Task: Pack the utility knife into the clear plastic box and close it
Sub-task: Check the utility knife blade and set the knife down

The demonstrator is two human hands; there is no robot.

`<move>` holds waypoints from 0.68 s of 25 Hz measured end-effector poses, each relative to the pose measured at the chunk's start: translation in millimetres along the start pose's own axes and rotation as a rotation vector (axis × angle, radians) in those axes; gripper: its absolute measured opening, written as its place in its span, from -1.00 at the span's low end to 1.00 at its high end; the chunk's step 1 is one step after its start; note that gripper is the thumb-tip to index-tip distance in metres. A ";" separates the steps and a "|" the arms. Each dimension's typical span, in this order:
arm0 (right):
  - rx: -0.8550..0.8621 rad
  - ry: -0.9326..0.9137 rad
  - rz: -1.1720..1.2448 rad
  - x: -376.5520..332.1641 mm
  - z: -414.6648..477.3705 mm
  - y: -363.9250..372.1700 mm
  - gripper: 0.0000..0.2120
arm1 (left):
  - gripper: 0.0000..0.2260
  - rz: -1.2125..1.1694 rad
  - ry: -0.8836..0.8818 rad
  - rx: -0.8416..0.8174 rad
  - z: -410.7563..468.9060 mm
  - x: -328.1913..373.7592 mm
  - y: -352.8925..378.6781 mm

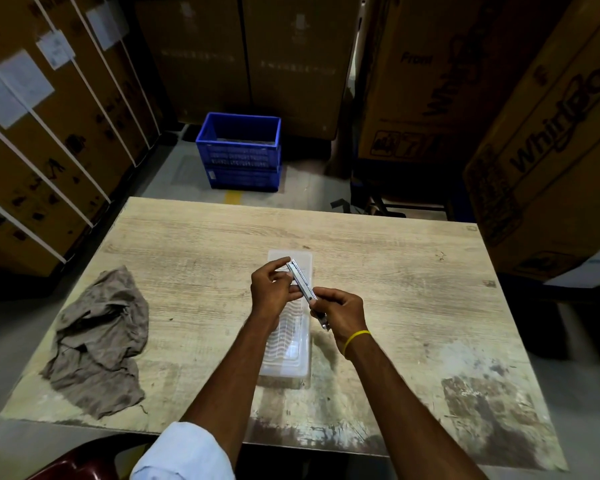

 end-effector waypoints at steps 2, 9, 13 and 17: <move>-0.002 -0.001 0.003 0.4 -0.2 -2.2 -0.79 | -0.66 0.010 0.013 0.007 -1.2 -0.6 -0.1; 0.115 0.021 0.126 1.0 5.5 -41.5 -0.80 | -0.75 -0.109 0.012 0.085 -9.9 -4.5 -10.5; 0.307 -0.008 0.093 -7.3 10.8 -90.1 -0.63 | -0.82 -0.112 -0.012 0.081 -28.9 -24.7 0.3; 0.476 -0.072 0.009 -17.2 6.4 -131.8 -0.50 | -0.96 -0.072 -0.071 0.066 -44.0 -45.0 22.2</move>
Point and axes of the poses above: each hand's wrist, its own z-axis towards the middle knuckle, its own y-axis out of the palm, x = y × z, the point moved 10 cm from there along z, towards the middle knuckle, and after that the axes turned 1 degree about z, right-handed, at the moved point
